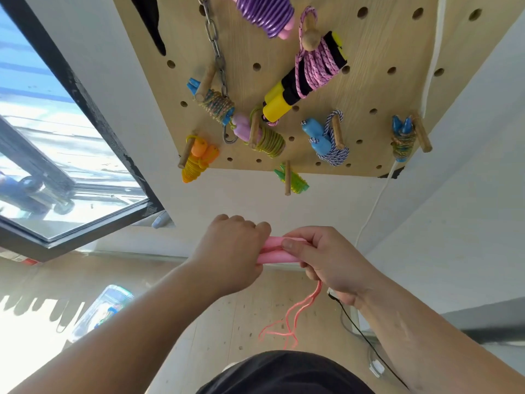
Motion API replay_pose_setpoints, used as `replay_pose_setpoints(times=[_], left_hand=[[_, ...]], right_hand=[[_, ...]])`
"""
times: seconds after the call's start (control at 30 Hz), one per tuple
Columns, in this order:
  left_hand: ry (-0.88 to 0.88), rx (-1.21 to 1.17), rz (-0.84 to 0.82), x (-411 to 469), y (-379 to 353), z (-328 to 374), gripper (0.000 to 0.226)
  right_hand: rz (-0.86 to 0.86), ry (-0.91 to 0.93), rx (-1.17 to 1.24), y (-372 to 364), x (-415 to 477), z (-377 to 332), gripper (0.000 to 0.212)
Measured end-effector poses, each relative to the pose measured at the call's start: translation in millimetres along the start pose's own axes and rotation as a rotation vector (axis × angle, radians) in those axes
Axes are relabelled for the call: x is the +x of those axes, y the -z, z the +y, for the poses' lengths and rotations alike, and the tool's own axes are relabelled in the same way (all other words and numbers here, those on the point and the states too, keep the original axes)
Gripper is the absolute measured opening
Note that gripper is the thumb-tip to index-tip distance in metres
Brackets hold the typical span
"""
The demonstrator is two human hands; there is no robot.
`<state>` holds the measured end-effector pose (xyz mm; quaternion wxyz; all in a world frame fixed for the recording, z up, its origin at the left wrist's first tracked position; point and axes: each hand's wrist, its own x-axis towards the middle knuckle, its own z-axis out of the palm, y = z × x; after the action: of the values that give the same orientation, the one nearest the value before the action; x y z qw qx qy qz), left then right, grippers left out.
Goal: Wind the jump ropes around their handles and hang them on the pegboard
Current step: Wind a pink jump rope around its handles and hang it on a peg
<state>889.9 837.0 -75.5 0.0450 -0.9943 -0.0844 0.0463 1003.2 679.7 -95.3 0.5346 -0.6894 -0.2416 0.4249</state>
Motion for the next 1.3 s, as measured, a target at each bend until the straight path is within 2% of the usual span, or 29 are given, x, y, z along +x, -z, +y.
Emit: replay_pose_setpoints(times=[0.13,0.37,0.43,0.53,0.7,0.8,0.9,1.0,1.07,1.17,1.3], left_hand=[[0.051,-0.006,0.065,9.2,-0.8,10.1,0.021],[0.165,-0.48,-0.161,15.4,-13.6,18.1,0.019],[0.198,-0.498,-0.214,16.4,-15.3,20.6,0.02],[0.22,-0.36,-0.25,18.1,-15.8,19.6,0.018],[0.244,-0.276,-0.29,25.2,-12.2,18.3,0.013],[0.254,-0.286,-0.281,28.9,-11.1,16.2,0.012],[0.255,-0.368,-0.223,32.1,-9.3,11.8,0.018],[0.254,-0.61,-0.207,33.4,-6.7,10.0,0.025],[0.253,-0.78,-0.239,31.8,-5.1,8.5,0.024],[0.244,-1.016,-0.315,28.6,-0.9,4.8,0.019],[0.255,-1.244,-0.413,26.9,3.2,4.6,0.008]], right_hand=[[-0.013,0.016,-0.024,5.8,-1.1,6.1,0.014],[0.046,0.146,-0.289,19.2,-1.6,10.3,0.016],[0.045,0.178,-0.53,22.6,-3.2,11.8,0.029],[0.026,0.212,-1.037,29.6,-8.7,8.1,0.052],[0.057,0.321,-1.33,32.6,-5.7,5.9,0.054],[0.134,0.457,-1.318,38.3,-2.7,8.1,0.044],[0.061,0.408,-1.278,43.3,-4.4,6.5,0.036],[-0.021,0.378,-1.127,49.2,-6.4,3.6,0.029],[-0.02,0.425,-1.031,52.7,-10.3,0.5,0.036],[-0.033,0.516,-1.04,57.2,-12.8,-0.2,0.02],[-0.026,0.551,-1.035,59.3,-9.3,0.8,0.027]])
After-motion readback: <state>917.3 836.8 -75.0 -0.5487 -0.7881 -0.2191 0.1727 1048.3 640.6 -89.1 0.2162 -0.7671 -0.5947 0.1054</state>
